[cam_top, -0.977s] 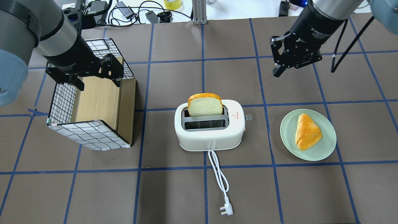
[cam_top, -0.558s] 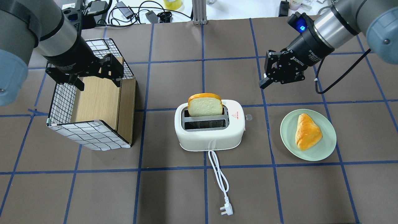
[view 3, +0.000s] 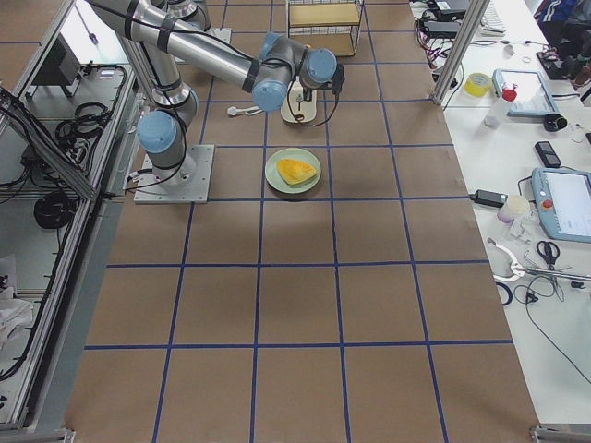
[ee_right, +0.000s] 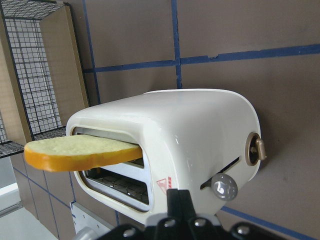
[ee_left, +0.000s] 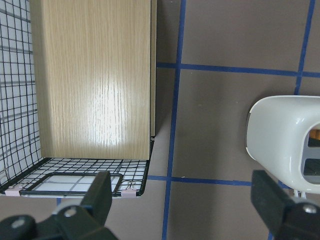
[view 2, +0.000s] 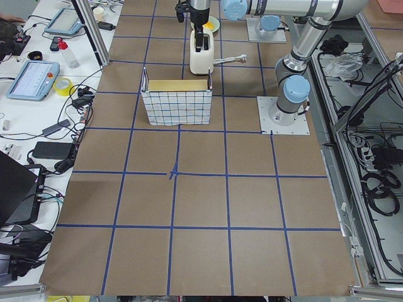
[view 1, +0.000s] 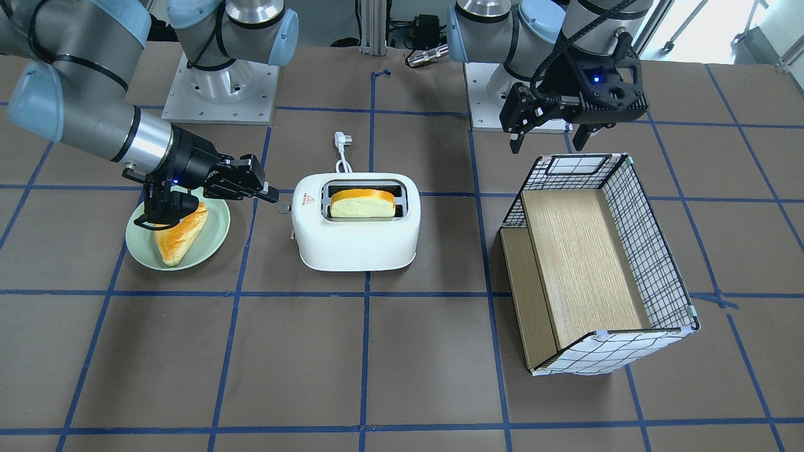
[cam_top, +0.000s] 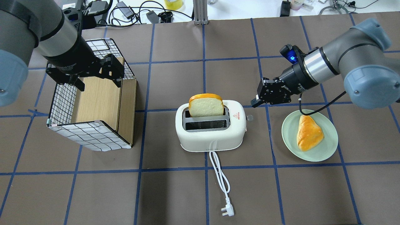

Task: Press toaster with right arm
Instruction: 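Press the toaster lever down with the right gripper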

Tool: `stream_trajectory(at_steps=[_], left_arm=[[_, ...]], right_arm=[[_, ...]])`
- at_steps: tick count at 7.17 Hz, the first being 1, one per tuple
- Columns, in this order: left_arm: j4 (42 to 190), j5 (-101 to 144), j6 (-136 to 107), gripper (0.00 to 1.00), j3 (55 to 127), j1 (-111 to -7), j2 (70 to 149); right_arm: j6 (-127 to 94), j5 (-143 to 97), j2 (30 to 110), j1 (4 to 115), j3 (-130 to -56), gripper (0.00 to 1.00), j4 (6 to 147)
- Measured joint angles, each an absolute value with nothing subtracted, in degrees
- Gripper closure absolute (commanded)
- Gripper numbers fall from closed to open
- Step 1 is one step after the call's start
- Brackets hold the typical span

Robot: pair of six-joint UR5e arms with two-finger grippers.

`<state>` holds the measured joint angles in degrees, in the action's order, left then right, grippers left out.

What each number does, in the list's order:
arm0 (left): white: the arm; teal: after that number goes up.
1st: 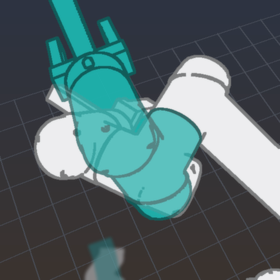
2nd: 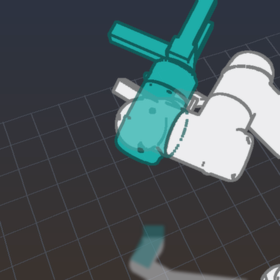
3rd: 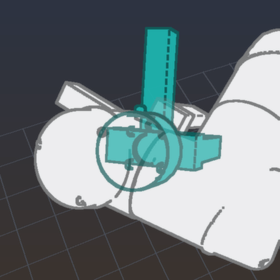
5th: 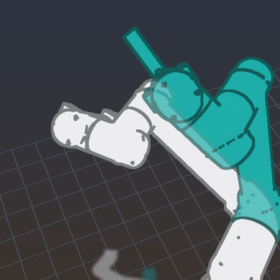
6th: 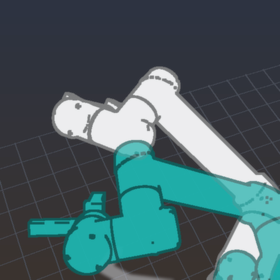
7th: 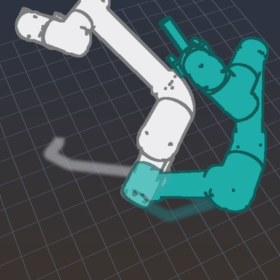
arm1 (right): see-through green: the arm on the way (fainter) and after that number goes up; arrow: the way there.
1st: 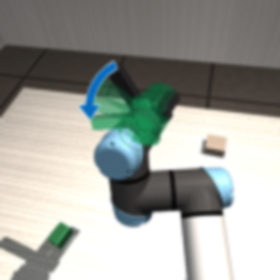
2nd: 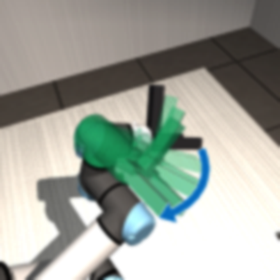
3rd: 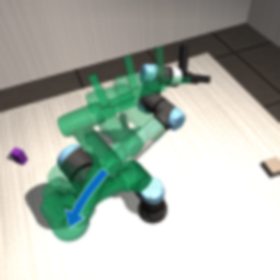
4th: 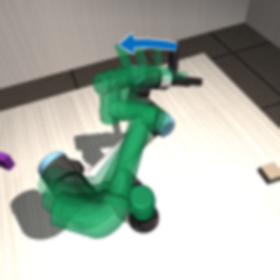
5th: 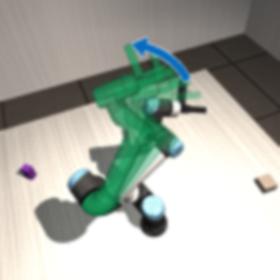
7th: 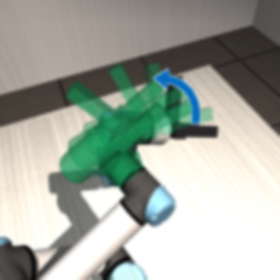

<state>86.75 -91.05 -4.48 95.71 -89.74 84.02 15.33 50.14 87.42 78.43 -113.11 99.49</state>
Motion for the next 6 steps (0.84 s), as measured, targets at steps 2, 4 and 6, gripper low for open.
stream_trajectory(at_steps=[2, 4, 6], left_arm=[[86.7, -91.1, -4.5, 0.0, 95.7, -89.7, 84.0], [86.7, -91.1, -4.5, 0.0, 95.7, -89.7, 84.0], [86.7, -91.0, -4.5, 0.0, 95.7, -89.7, 84.0]], right_arm=[[15.4, 50.0, 86.1, 78.4, -115.3, 1.0, 103.3], [15.5, 50.2, 85.0, 78.5, -116.1, 1.0, 104.0], [15.6, 50.7, 84.0, 78.5, -116.5, 1.0, 104.4]])
